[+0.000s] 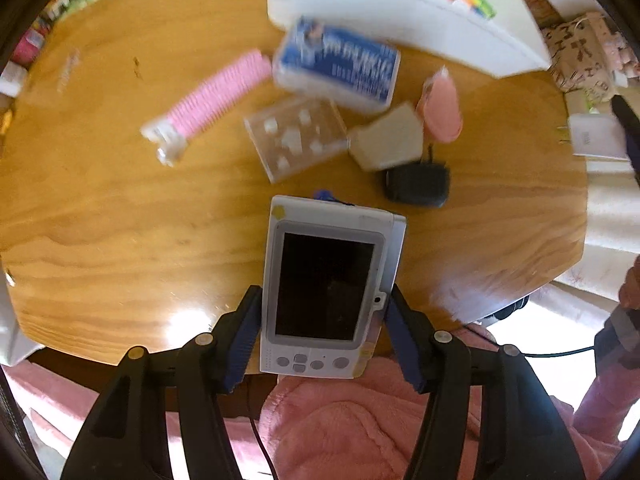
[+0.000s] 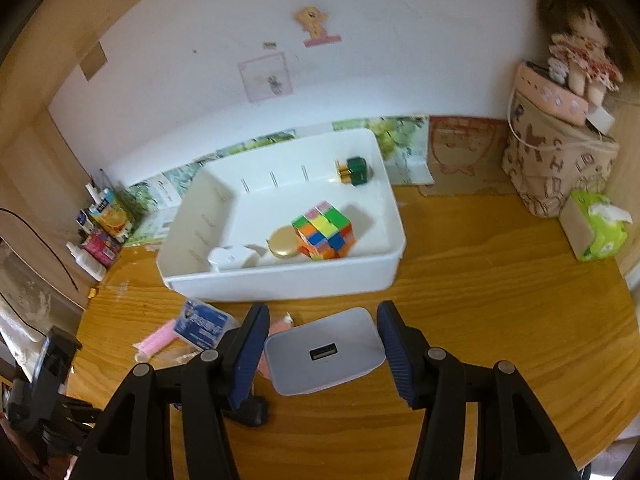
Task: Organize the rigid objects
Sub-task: 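Lift the screen device and adapter and carry both over the white bin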
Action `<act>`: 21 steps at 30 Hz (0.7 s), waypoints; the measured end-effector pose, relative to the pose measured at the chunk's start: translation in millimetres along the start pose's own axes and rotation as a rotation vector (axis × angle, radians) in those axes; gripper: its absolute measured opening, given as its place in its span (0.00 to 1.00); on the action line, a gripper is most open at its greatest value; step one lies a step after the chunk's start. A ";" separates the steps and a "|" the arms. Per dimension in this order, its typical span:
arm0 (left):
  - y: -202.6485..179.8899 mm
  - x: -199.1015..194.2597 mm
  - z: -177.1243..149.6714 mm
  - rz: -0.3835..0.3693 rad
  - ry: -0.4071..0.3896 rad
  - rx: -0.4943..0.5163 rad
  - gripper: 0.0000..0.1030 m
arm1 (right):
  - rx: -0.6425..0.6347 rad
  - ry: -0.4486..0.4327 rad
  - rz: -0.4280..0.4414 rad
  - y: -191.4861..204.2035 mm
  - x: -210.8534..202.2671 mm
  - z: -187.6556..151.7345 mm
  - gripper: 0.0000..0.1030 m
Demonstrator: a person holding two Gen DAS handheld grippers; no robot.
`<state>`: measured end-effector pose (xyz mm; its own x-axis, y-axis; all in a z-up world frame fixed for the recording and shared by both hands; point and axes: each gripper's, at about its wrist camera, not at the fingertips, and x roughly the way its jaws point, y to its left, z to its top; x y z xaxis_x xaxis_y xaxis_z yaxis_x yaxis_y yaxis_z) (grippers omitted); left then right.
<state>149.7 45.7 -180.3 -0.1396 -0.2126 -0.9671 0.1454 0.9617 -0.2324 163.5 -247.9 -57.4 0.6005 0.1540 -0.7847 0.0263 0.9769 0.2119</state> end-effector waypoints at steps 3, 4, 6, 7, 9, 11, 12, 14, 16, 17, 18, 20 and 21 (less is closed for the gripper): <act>2.9 -24.3 8.9 0.007 -0.052 0.007 0.62 | -0.014 -0.018 0.025 3.1 -0.1 11.0 0.55; 1.8 -31.8 12.9 0.010 -0.070 0.011 0.61 | -0.022 -0.024 0.032 4.1 0.3 14.9 0.55; -3.8 -47.8 16.0 0.015 -0.105 0.020 0.61 | -0.037 -0.039 0.044 5.4 1.5 23.6 0.55; -8.0 -53.7 20.4 0.017 -0.126 0.023 0.61 | -0.042 -0.043 0.049 5.2 2.4 27.6 0.55; -10.8 -66.8 31.0 0.020 -0.160 0.030 0.61 | -0.049 -0.050 0.057 4.6 4.5 35.0 0.55; -16.9 -78.9 43.3 0.026 -0.194 0.034 0.61 | -0.056 -0.057 0.067 4.0 6.9 43.0 0.55; -19.9 -84.1 48.2 0.030 -0.208 0.034 0.61 | -0.059 -0.060 0.070 3.7 8.2 46.2 0.55; -29.9 -84.5 55.6 0.037 -0.234 0.034 0.61 | -0.066 -0.063 0.077 2.8 11.7 53.1 0.55; -33.4 -88.6 70.4 0.039 -0.257 0.029 0.61 | -0.069 -0.064 0.081 2.1 16.3 59.4 0.55; -33.9 -90.7 76.5 0.035 -0.269 0.025 0.61 | -0.071 -0.065 0.084 1.6 18.1 61.6 0.55; -34.7 -93.0 79.8 0.033 -0.279 0.020 0.61 | -0.071 -0.067 0.087 1.4 20.2 64.1 0.55; -38.4 -95.3 91.4 0.034 -0.306 0.008 0.61 | -0.071 -0.073 0.094 -0.2 25.3 68.7 0.55; -37.8 -97.9 95.8 0.035 -0.324 0.001 0.61 | -0.070 -0.076 0.096 -0.7 27.6 70.7 0.55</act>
<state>251.7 13.6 -86.8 0.1847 -0.2240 -0.9569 0.1452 0.9692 -0.1988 236.6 -254.8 -38.0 0.6562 0.2378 -0.7162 -0.0882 0.9667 0.2402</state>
